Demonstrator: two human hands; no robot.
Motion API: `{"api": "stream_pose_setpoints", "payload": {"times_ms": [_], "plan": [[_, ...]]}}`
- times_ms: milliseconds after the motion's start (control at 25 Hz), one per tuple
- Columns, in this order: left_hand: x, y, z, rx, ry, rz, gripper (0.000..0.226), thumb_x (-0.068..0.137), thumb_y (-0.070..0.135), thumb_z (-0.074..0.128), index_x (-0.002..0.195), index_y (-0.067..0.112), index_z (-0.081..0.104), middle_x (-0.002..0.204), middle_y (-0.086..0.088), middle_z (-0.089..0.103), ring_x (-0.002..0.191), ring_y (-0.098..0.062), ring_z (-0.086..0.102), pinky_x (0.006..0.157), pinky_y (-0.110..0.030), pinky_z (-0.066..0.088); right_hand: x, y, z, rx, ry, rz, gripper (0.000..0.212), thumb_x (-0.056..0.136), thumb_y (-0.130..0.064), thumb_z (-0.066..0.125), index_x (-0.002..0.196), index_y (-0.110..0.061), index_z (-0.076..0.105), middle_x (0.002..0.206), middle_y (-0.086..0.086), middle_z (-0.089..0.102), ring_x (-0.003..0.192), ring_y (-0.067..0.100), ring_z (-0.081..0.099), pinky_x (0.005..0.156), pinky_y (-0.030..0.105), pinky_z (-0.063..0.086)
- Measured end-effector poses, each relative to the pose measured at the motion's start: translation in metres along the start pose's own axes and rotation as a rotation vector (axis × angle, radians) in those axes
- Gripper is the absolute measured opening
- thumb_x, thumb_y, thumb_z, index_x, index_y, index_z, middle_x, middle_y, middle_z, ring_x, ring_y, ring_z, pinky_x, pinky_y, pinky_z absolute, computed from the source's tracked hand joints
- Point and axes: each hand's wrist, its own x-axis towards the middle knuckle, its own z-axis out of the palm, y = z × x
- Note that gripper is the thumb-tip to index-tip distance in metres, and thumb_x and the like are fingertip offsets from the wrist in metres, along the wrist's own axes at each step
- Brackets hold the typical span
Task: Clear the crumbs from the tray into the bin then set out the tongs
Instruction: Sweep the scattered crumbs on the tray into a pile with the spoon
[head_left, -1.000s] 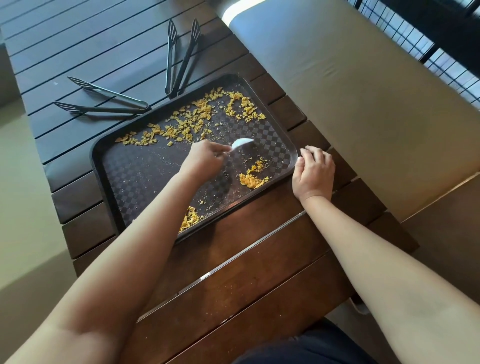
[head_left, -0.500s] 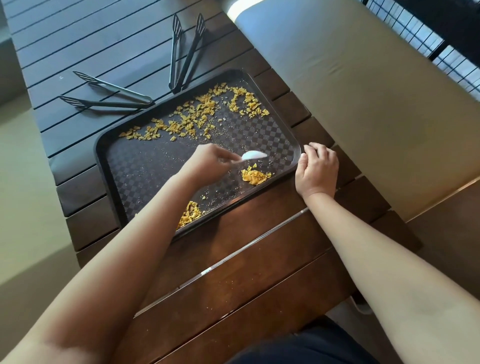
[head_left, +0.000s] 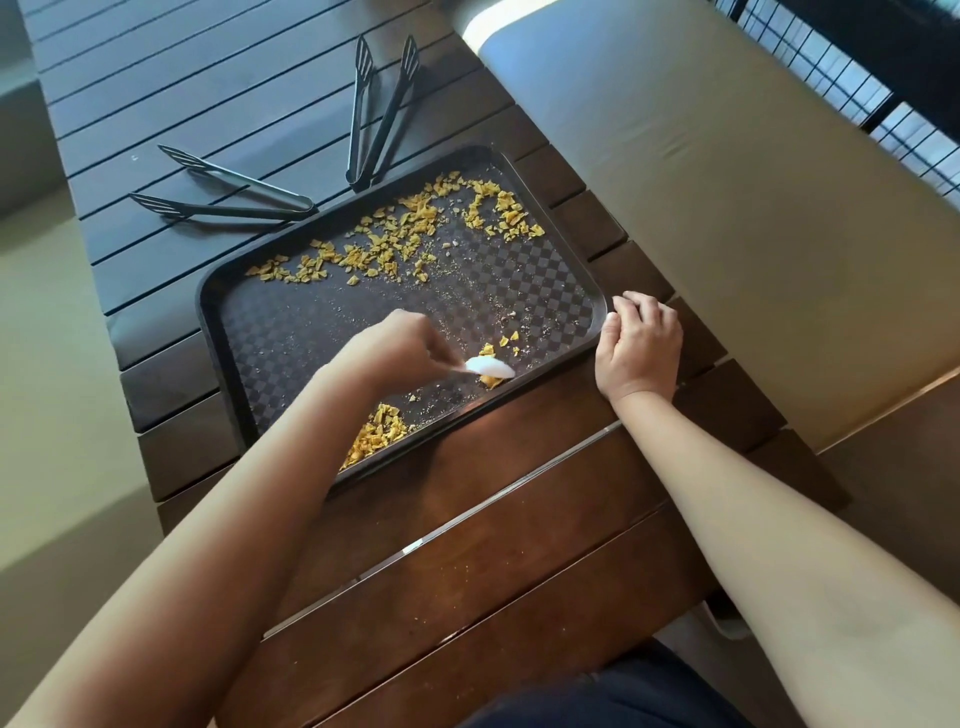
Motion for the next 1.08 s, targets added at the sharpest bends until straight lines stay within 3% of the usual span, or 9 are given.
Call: {"api": "stream_pose_setpoints", "payload": {"times_ms": [160,280,320,480,680,800,920,1080], "plan": [[-0.013,-0.015,-0.012,-0.038,-0.029,-0.023,0.019,0.084,0.022,0.066,0.101,0.022,0.073,0.089,0.007,0.066,0.067,0.002,0.052,0.068,-0.017,0.042,0.0,0.0,-0.001,-0.001,-0.008,0.004,0.046,0.087,-0.028,0.034,0.105,-0.003,0.067,0.112,0.014,0.064,0.101,0.038,0.055,0.088,0.044,0.043],[-0.002,-0.007,-0.006,-0.292,0.133,-0.057,0.022,0.088,0.019,0.061,0.108,0.02,0.07,0.095,0.002,0.068,0.049,0.002,0.05,0.042,-0.008,0.037,0.0,-0.001,-0.001,0.005,-0.019,0.012,0.047,0.087,-0.029,0.032,0.107,-0.003,0.067,0.114,0.013,0.063,0.102,0.037,0.054,0.089,0.044,0.042],[0.005,-0.003,-0.002,-0.329,0.178,-0.073,0.023,0.09,0.017,0.059,0.11,0.019,0.069,0.102,0.0,0.068,0.052,0.0,0.055,0.039,-0.006,0.037,0.0,-0.001,-0.001,0.008,-0.019,0.014,0.047,0.087,-0.029,0.032,0.107,-0.003,0.067,0.114,0.014,0.063,0.102,0.037,0.054,0.089,0.044,0.042],[0.027,0.006,0.01,-0.328,0.176,-0.075,0.028,0.093,0.012,0.052,0.111,0.026,0.068,0.122,-0.001,0.064,0.071,-0.015,0.056,0.047,-0.013,0.044,0.0,-0.001,-0.001,0.015,0.002,0.007,0.045,0.087,-0.027,0.034,0.104,-0.002,0.068,0.111,0.015,0.064,0.1,0.038,0.056,0.088,0.044,0.043],[0.01,-0.001,0.006,-0.255,0.001,-0.046,0.024,0.089,0.01,0.057,0.105,0.02,0.071,0.097,0.0,0.068,0.05,-0.001,0.048,0.039,-0.009,0.036,0.0,-0.001,-0.002,0.012,0.001,0.011,0.045,0.087,-0.027,0.034,0.104,-0.002,0.068,0.111,0.014,0.064,0.1,0.038,0.056,0.088,0.043,0.043],[-0.006,-0.01,-0.002,-0.156,-0.072,-0.041,0.026,0.088,0.011,0.056,0.101,0.025,0.073,0.096,0.003,0.07,0.068,-0.009,0.06,0.055,-0.017,0.044,0.0,-0.002,-0.002,0.01,-0.005,0.011,0.046,0.087,-0.027,0.034,0.104,-0.002,0.068,0.112,0.015,0.064,0.1,0.037,0.056,0.088,0.043,0.043],[-0.005,-0.001,-0.006,-0.257,0.031,0.007,0.028,0.09,0.007,0.053,0.103,0.023,0.071,0.084,0.009,0.064,0.056,-0.01,0.048,0.046,-0.011,0.039,-0.001,-0.002,-0.002,0.009,-0.005,0.011,0.047,0.087,-0.028,0.033,0.105,-0.002,0.068,0.112,0.015,0.064,0.1,0.037,0.055,0.088,0.044,0.043],[0.009,0.023,0.003,-0.237,0.137,0.026,0.028,0.09,0.01,0.055,0.108,0.024,0.071,0.096,0.005,0.062,0.076,-0.013,0.056,0.066,-0.027,0.049,0.0,-0.002,-0.002,0.017,-0.01,0.018,0.047,0.087,-0.028,0.033,0.105,-0.002,0.068,0.112,0.015,0.064,0.101,0.037,0.055,0.089,0.044,0.042]]}}
